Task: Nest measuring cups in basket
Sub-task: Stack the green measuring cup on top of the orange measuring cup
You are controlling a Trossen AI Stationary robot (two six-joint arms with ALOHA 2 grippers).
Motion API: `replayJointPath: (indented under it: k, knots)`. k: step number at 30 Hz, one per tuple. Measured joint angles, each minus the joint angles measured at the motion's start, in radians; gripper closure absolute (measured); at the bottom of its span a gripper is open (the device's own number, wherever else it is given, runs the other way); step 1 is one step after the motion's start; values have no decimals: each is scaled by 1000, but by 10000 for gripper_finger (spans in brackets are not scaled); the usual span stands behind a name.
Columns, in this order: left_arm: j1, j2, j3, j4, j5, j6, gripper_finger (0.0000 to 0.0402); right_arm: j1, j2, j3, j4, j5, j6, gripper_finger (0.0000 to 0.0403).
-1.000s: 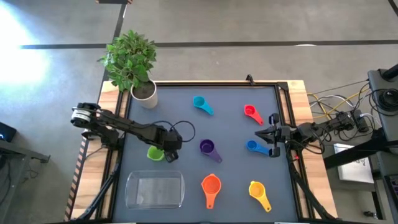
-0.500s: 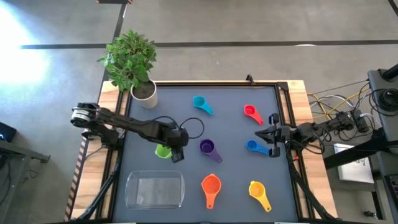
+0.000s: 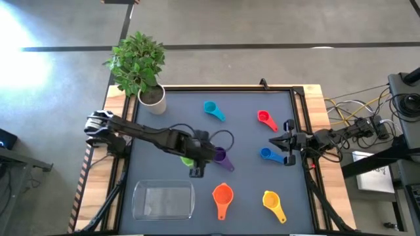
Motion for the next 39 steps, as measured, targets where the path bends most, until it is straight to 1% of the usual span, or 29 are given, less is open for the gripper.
replayJointPath:
  k: [6, 9, 13, 19, 24, 26, 27, 29, 31, 37, 39]
  knots:
    - [-56, 163, 209, -15, 72, 139, 279, 0, 0, 0, -2, 0, 0, 394]
    - [-84, 249, 318, -47, 83, 201, 279, 0, 0, 0, -2, 0, 0, 394]
    - [-112, 353, 452, -99, 123, 242, 279, 0, 0, 0, -5, 0, 0, 394]
    - [-153, 490, 658, -132, 154, 311, 280, 0, 0, 0, -6, 0, 0, 394]
    - [-183, 613, 855, -221, 157, 354, 280, 0, 0, 0, -7, 0, 0, 394]
    - [-193, 661, 927, -251, 182, 366, 280, 0, 0, 0, -7, 0, 0, 394]
    - [-197, 681, 946, -249, 197, 372, 280, 0, 0, 0, -7, 0, 0, 394]
    - [-206, 685, 920, -194, 220, 395, 280, 0, 0, 0, -7, 0, 0, 394]
    - [-208, 686, 895, -192, 232, 404, 280, 0, 0, 0, -8, 0, 0, 394]
    - [-210, 686, 859, -203, 224, 420, 280, 0, 6, 0, -16, 0, 0, 394]
    - [-212, 686, 846, -202, 197, 439, 281, 0, 7, 0, -15, 0, 0, 394]
